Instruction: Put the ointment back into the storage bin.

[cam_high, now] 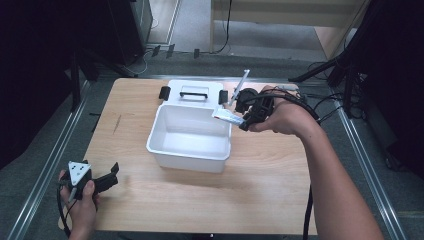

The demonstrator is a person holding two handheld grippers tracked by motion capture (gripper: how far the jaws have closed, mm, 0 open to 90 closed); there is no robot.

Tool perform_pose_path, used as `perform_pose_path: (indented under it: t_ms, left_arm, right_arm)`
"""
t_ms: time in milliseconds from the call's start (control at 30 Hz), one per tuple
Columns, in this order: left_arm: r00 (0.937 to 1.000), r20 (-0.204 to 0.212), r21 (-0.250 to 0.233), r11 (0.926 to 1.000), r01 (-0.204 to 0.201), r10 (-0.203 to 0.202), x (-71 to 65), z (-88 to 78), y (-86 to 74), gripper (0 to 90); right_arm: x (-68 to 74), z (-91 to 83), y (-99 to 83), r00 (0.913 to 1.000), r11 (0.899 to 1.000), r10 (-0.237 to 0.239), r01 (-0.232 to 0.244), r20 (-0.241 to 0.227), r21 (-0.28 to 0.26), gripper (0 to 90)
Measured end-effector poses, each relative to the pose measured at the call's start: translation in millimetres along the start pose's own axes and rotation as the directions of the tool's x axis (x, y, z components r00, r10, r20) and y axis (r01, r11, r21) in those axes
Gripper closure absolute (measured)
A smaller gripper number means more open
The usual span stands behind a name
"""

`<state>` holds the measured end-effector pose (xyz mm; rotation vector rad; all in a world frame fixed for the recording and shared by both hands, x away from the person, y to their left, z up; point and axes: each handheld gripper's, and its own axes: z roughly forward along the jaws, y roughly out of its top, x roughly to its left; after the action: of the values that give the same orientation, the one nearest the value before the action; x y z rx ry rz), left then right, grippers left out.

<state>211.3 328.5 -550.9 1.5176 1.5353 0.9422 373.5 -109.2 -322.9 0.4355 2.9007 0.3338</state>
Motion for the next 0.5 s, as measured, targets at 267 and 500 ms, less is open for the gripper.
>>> perform_pose_path:
  t_ms: [267,500]
  left_arm:
    - [1.0000,0.003,0.001,1.0000,0.002,-0.002,0.4,-0.3,0.0,0.0]
    - [1.0000,0.005,0.001,1.0000,0.002,-0.002,0.7,-0.3,0.0,0.0]
  right_arm:
    - [5.8,11.3,21.0,0.9975,0.998,-0.067,0.067,-0.024,0.003,71.7]
    - [9.1,24.9,34.9,0.9935,0.994,-0.108,0.108,-0.037,0.000,71.7]
